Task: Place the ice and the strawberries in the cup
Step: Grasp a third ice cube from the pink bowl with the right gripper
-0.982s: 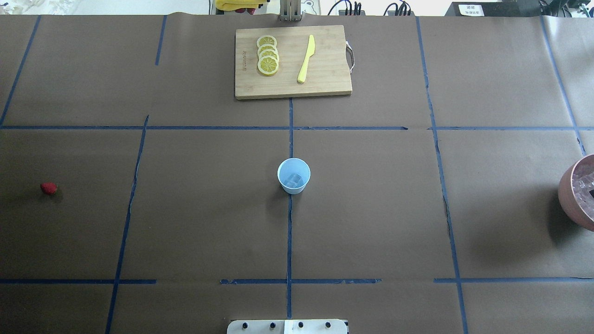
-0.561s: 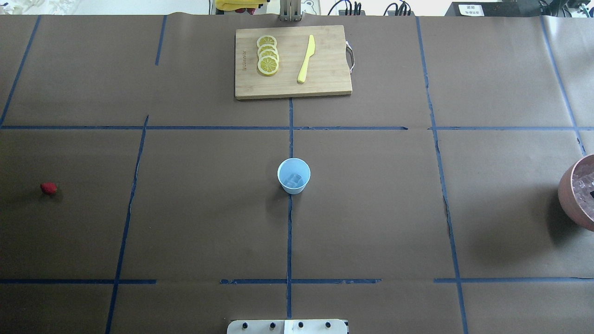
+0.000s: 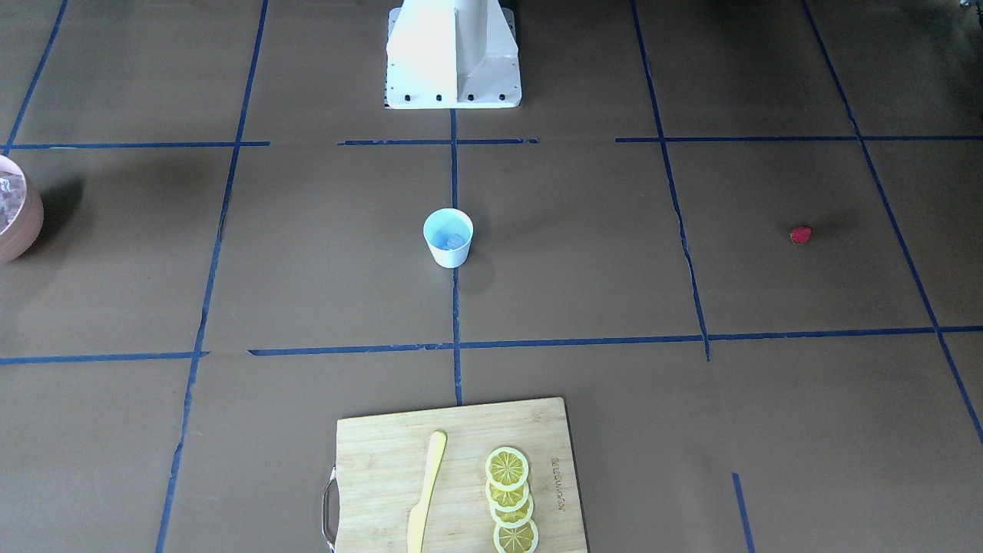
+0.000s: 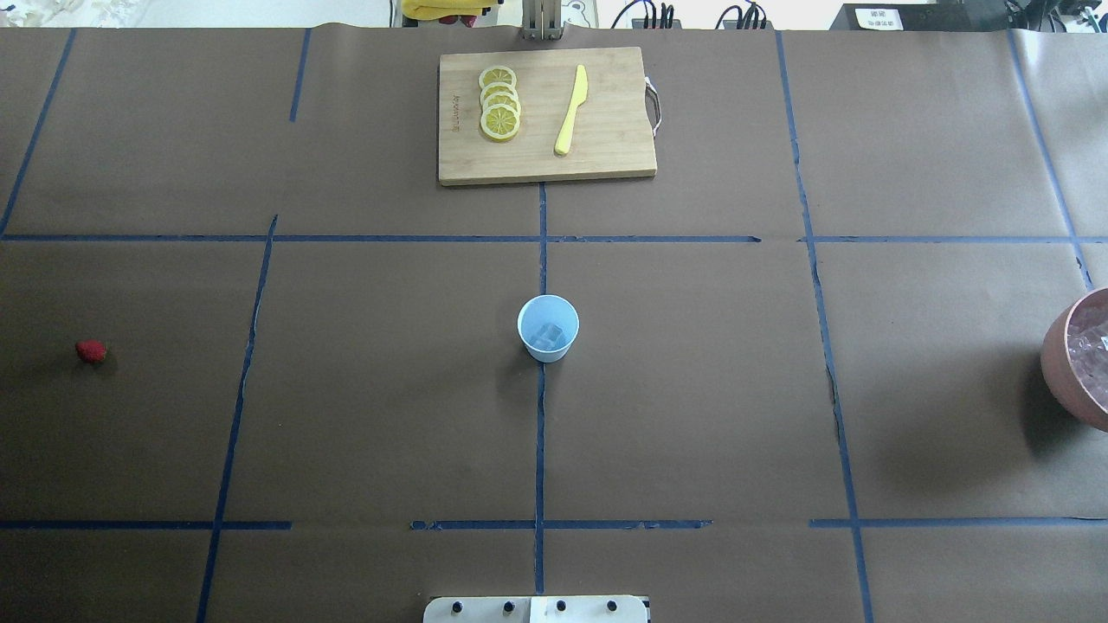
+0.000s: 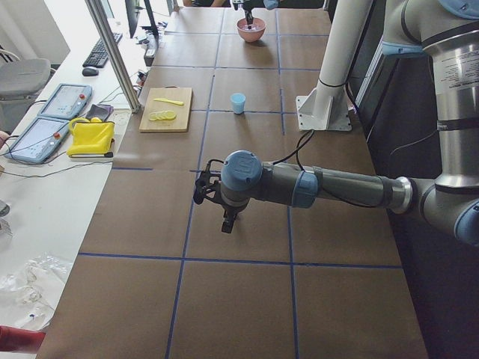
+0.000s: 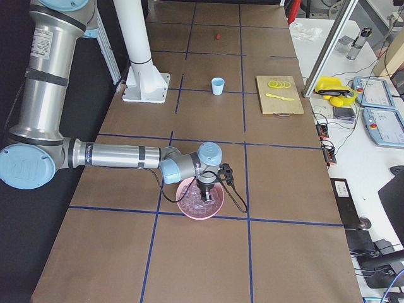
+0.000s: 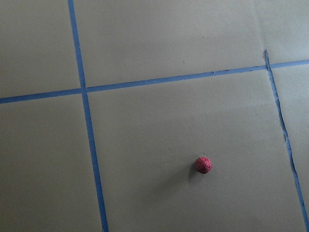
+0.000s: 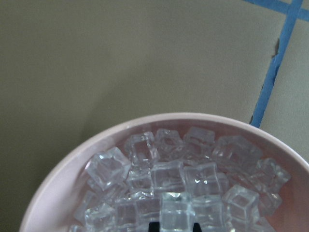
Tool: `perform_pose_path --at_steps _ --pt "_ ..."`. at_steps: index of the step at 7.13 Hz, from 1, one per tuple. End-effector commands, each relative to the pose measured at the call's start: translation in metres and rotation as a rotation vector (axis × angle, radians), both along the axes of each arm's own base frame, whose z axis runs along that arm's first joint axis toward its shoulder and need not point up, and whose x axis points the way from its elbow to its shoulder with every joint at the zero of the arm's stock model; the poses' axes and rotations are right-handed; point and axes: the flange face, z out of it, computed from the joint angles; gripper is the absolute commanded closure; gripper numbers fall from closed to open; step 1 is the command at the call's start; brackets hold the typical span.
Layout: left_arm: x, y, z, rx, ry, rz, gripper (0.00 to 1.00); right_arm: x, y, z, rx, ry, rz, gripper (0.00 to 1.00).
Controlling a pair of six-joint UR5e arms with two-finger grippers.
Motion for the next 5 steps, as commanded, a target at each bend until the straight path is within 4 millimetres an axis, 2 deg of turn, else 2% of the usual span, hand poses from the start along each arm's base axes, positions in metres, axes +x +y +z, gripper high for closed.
perform_pose_path --at_steps 1,2,3,4,5 --pt "0.000 0.000 -0.002 0.005 0.000 0.000 0.00 0.021 -0.002 -0.032 0.057 -0.020 0.046 1.00" --pt "0.000 0.000 -0.003 0.006 0.004 0.001 0.00 0.030 0.003 -0.067 0.097 -0.041 0.074 1.00" --pt "0.002 0.005 0.000 -0.004 0.030 0.005 0.00 0.030 0.003 -0.097 0.086 -0.067 0.138 1.00" --pt "0.002 0.005 -0.001 -0.003 0.033 0.006 0.00 0.026 0.000 -0.131 0.018 -0.107 0.254 1.00" --pt "0.002 0.005 -0.001 -0.003 0.033 0.006 0.00 0.009 -0.009 -0.169 -0.059 -0.185 0.318 1.00"
